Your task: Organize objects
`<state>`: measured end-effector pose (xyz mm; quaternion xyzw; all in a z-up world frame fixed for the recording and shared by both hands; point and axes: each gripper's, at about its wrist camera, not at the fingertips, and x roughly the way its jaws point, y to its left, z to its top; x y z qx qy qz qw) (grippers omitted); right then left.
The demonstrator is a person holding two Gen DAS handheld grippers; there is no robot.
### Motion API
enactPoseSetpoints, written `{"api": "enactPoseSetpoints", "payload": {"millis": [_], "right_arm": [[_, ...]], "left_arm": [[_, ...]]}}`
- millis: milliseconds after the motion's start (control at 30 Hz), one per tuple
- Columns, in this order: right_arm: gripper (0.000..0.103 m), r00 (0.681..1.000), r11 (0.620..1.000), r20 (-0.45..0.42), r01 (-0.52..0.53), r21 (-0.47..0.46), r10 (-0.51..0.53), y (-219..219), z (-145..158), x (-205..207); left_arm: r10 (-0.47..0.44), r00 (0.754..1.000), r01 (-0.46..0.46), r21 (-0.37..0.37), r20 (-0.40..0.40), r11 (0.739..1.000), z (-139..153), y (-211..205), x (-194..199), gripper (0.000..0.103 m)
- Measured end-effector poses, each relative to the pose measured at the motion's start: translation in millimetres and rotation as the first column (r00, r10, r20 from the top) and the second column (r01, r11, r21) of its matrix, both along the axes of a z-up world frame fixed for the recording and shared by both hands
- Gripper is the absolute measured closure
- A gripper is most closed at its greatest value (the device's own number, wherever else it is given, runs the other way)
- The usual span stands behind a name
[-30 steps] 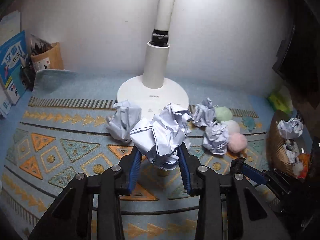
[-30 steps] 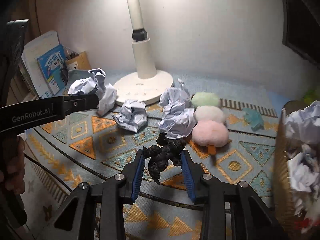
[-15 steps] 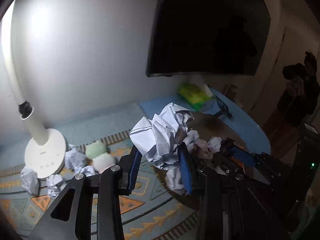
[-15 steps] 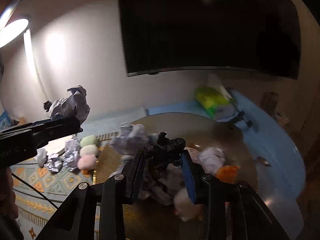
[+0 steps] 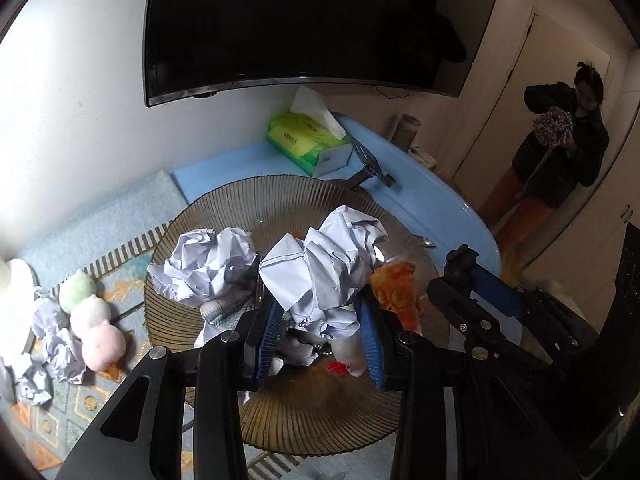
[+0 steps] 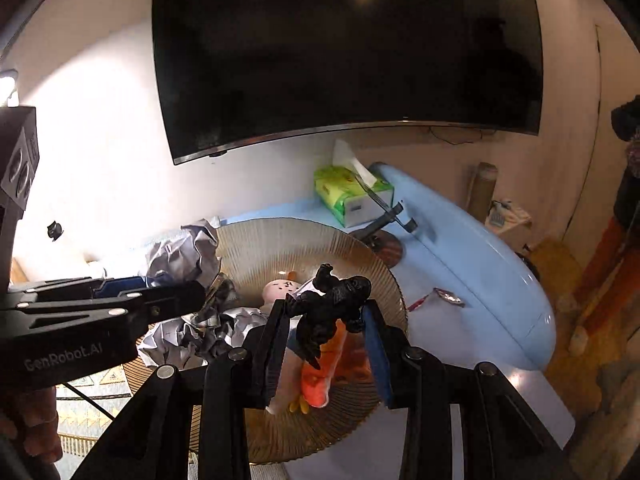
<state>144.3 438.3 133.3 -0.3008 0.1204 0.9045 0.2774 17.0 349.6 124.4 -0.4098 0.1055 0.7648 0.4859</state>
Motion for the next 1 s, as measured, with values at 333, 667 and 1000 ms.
{"api": "enactPoseSetpoints", "payload": {"millis": [333, 667, 1000], "right_arm": [[0.067, 0.925, 0.926, -0.049, -0.376, 0.003, 0.376, -97, 9, -7], [0.054, 0.710, 0.736, 0.193, -0.653, -0.178, 0.677, -259, -103, -129], [0.021, 0.709, 0.741, 0.237, -0.666, -0.083, 0.664, -277, -120, -158]], "left_arm": [[0.205, 0.975, -0.203, 0.030, -0.082, 0.979, 18, -113, 6, 0.069], [0.751, 0.657, -0.743, -0.232, -0.073, 0.627, -89, -326, -34, 0.061], [0.848, 0.527, -0.838, -0.203, -0.060, 0.507, -120, -373, -44, 0.007]]}}
